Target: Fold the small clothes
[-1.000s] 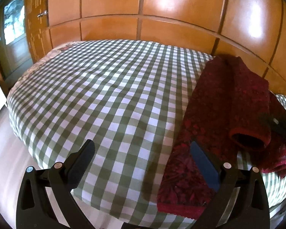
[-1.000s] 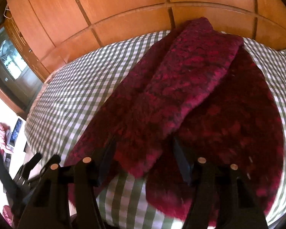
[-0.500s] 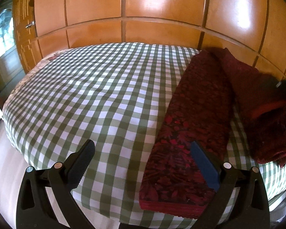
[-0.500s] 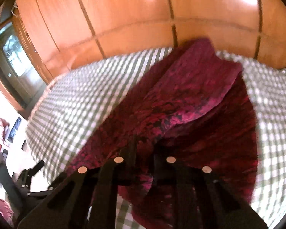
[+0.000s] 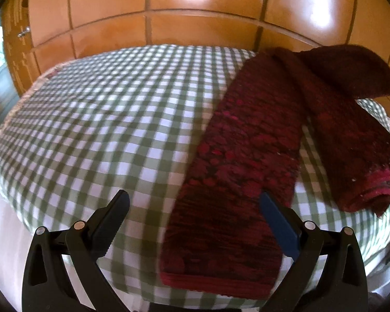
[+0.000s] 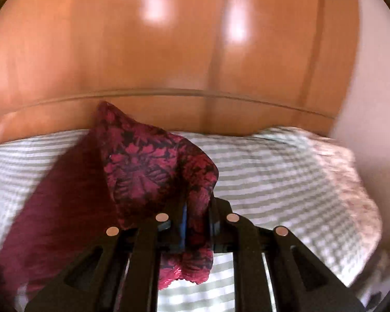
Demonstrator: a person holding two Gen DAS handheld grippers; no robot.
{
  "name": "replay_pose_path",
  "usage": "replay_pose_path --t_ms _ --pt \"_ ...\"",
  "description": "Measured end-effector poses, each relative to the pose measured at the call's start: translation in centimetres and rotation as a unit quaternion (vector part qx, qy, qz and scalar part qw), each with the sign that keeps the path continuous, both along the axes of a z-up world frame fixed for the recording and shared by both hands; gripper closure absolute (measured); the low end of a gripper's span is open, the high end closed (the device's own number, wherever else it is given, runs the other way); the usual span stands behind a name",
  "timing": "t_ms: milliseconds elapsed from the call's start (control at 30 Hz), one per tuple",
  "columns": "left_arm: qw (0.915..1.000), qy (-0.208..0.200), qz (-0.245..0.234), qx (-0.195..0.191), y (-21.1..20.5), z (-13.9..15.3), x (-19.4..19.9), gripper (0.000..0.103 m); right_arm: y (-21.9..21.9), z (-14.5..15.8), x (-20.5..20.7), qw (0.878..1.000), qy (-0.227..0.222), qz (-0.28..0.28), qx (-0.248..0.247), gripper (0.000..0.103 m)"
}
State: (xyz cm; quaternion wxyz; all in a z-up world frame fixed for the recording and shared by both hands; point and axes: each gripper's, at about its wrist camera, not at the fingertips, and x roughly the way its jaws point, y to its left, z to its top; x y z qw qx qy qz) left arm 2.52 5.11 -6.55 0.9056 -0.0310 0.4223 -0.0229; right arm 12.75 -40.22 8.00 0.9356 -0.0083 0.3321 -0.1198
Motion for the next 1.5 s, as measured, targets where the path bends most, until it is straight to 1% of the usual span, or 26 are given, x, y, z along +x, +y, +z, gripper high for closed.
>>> replay_pose_path --t_ms 67,100,167,300,333,367,400,433,500,567,667,733,767,833,933,1000,1067,1100,1133,1167,1200,1233,1300,1433,1467,1500 --pt "0.9997 0.012 -0.019 -0.005 -0.7 -0.4 0.2 0.018 -2.8 -1.3 1.6 0.999 0.017 -0.04 0.005 0.092" --pt "0.9996 0.018 -0.024 -0.003 -0.9 -0.5 0.3 0.02 -4.4 -2.2 2.5 0.998 0.028 -0.063 0.011 0.092" --pt "0.9988 0.032 -0.037 -0.006 -1.5 -1.1 0.6 0.021 -7.2 -4.1 4.3 0.993 0.054 -0.104 0.018 0.092" --pt "0.998 0.041 -0.049 0.005 -2.2 -1.6 0.8 0.021 -10.9 -7.3 6.0 0.984 0.101 -0.134 0.059 0.091" --pt "0.9977 0.043 -0.052 0.008 -2.2 -1.8 1.0 0.021 -11.6 -7.9 6.0 0.982 0.104 -0.136 0.073 0.081" --pt "0.9975 0.044 -0.054 0.01 -2.3 -1.9 1.1 0.023 -11.8 -8.3 5.9 0.981 0.106 -0.137 0.086 0.073" --pt "0.9973 0.045 -0.056 0.014 -2.3 -2.1 1.2 0.024 -12.1 -8.6 5.4 0.979 0.097 -0.138 0.113 0.057" --pt "0.9972 0.045 -0.057 0.015 -2.4 -2.1 1.3 0.027 -12.1 -8.5 5.3 0.978 0.092 -0.136 0.127 0.049" --pt "0.9973 0.043 -0.059 0.013 -2.3 -2.0 1.5 0.035 -12.0 -8.1 4.1 0.977 0.083 -0.122 0.156 0.047" --pt "0.9975 0.04 -0.059 0.005 -1.8 -1.7 1.8 0.054 -11.0 -7.6 3.0 0.976 0.078 -0.099 0.179 0.045" --pt "0.9972 0.039 -0.061 -0.019 -0.9 -1.3 1.9 0.07 -8.2 -6.3 0.5 0.967 0.079 -0.019 0.242 0.045" --pt "0.9968 0.032 -0.066 -0.03 -0.4 -0.9 1.9 0.078 -5.3 -5.9 -1.6 0.943 0.093 0.067 0.311 0.049" --pt "0.9966 0.031 -0.066 -0.038 0.0 -0.8 1.9 0.082 -4.1 -5.9 -2.3 0.934 0.1 0.094 0.33 0.049" --pt "0.9966 0.022 -0.063 -0.048 0.6 -0.1 2.0 0.084 -0.1 -5.9 -4.1 0.906 0.126 0.168 0.367 0.051" --pt "0.9974 -0.003 -0.05 -0.052 1.9 1.5 2.1 0.085 5.0 -6.8 -5.6 0.871 0.176 0.231 0.396 0.052" --pt "0.9978 -0.021 -0.038 -0.05 3.0 2.7 2.4 0.085 7.8 -7.0 -6.1 0.86 0.192 0.256 0.398 0.055" --pt "0.9982 -0.044 -0.017 -0.038 4.6 4.2 3.0 0.088 9.8 -6.8 -6.2 0.864 0.192 0.261 0.385 0.056" --pt "0.998 -0.055 -0.004 -0.032 5.6 5.0 3.5 0.089 10.3 -6.8 -6.0 0.867 0.191 0.264 0.377 0.06" --pt "0.9977 -0.062 0.007 -0.027 6.3 5.4 3.8 0.097 10.8 -6.8 -5.9 0.87 0.19 0.264 0.371 0.069" --pt "0.9971 -0.068 0.026 -0.021 7.3 6.0 4.3 0.101 11.2 -6.7 -5.7 0.873 0.189 0.264 0.362 0.075" --pt "0.9966 -0.07 0.042 -0.014 8.0 6.5 4.8 0.102 11.6 -6.4 -5.5 0.88 0.189 0.263 0.347 0.082" --pt "0.996 -0.07 0.052 -0.015 8.6 6.9 4.9 0.102 11.9 -5.8 -5.6 0.887 0.183 0.264 0.331 0.085" --pt "0.9931 -0.085 0.069 -0.043 9.9 7.8 4.4 0.101 11.8 -3.9 -6.4 0.903 0.156 0.268 0.297 0.086" --pt "0.9936 -0.08 0.048 -0.063 9.6 7.6 3.5 0.101 8.0 1.3 -7.7 0.929 0.078 0.247 0.265 0.089" --pt "0.9942 -0.073 0.033 -0.072 8.9 7.3 3.3 0.101 7.1 2.4 -8.0 0.937 0.061 0.236 0.249 0.089" --pt "0.9943 -0.068 0.02 -0.079 8.2 7.0 3.2 0.101 5.7 3.6 -8.3 0.951 0.04 0.216 0.219 0.09"
